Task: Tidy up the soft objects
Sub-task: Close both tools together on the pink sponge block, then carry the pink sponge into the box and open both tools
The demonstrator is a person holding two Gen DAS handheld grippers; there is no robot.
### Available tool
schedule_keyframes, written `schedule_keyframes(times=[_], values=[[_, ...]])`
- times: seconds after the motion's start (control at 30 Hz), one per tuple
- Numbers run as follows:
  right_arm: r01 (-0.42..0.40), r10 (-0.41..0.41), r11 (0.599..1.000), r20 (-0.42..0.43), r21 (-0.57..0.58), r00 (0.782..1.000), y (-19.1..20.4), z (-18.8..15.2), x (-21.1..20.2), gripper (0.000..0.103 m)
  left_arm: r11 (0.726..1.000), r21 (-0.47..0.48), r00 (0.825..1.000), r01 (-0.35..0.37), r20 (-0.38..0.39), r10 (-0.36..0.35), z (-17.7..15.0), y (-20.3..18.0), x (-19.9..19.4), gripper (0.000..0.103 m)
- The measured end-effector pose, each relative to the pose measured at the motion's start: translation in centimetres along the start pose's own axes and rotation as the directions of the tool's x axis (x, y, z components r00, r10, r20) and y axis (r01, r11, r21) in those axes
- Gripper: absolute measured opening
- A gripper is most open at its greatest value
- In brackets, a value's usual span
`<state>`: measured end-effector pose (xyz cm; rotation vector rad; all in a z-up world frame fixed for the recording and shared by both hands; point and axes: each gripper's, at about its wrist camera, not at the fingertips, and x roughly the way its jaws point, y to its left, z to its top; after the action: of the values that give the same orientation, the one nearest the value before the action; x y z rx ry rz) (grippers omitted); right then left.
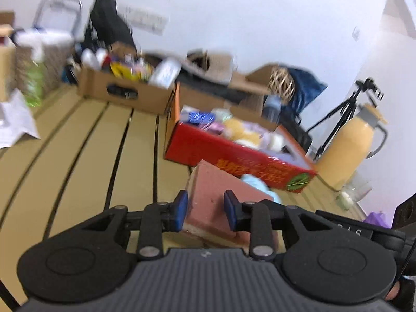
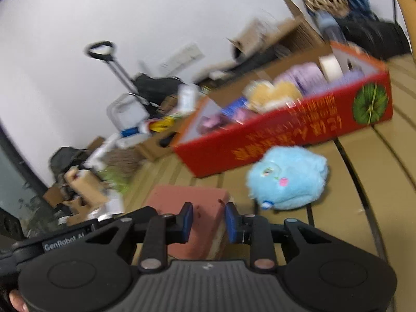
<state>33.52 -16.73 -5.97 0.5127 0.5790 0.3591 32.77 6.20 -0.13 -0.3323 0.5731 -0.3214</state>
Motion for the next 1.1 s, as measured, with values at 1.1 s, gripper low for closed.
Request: schedule_keyframes(times=[1.1], values=[[0.076, -0.035, 0.989, 0.292, -0.13, 0.956, -1.0, -1.7, -25.1, 0.026, 0.972, 0.123, 0.961, 0.198, 0.171, -0.217, -5.3, -15.9, -8.6, 0.03]])
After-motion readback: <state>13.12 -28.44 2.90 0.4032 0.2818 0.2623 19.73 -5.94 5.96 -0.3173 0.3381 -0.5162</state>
